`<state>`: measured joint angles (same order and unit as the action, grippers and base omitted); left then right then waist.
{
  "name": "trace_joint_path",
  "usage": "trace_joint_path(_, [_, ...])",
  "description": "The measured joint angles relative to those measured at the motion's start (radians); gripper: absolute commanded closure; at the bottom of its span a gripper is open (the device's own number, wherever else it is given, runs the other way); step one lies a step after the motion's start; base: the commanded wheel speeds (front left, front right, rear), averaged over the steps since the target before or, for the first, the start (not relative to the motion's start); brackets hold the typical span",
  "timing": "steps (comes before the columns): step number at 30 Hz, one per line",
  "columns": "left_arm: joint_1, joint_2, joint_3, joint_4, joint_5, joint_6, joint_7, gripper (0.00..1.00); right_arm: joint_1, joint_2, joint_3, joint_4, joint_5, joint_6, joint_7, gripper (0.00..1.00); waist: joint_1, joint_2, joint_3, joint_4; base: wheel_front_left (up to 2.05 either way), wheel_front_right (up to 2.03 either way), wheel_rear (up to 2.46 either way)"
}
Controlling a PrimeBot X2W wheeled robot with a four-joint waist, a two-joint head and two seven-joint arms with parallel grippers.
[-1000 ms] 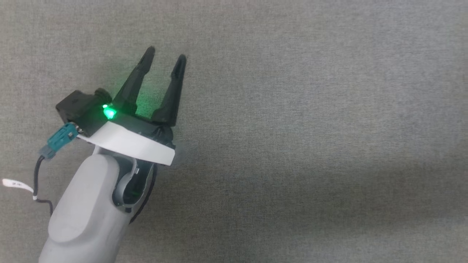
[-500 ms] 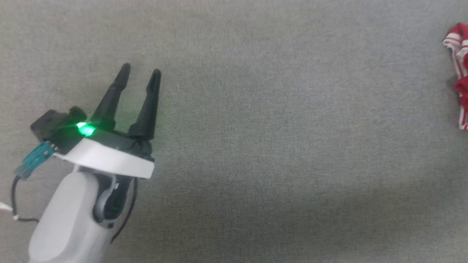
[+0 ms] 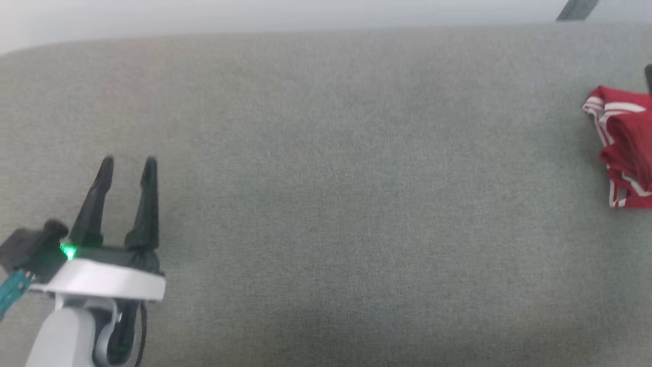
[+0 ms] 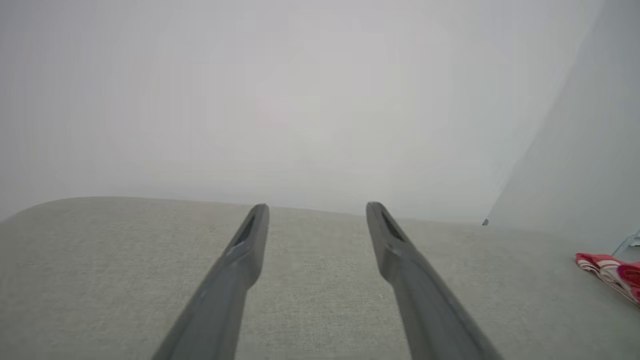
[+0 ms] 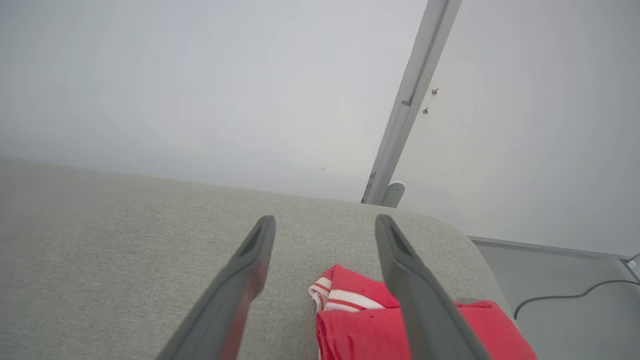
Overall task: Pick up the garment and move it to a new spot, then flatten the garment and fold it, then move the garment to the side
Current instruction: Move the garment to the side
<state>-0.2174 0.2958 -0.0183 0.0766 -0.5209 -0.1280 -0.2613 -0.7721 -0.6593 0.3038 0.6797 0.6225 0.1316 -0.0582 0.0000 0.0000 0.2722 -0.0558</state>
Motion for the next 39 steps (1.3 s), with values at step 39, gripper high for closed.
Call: trace_joint_path(39, [0.380,-0.015,0.198,-0.046,-0.015,0.000,0.000,0.00,0.566,0.282,-0.236,-0.265,-0.227,0.000,-0.203,0.00,0.0000,0.0001,-0.306,0.009,0.00,0.00,0.00])
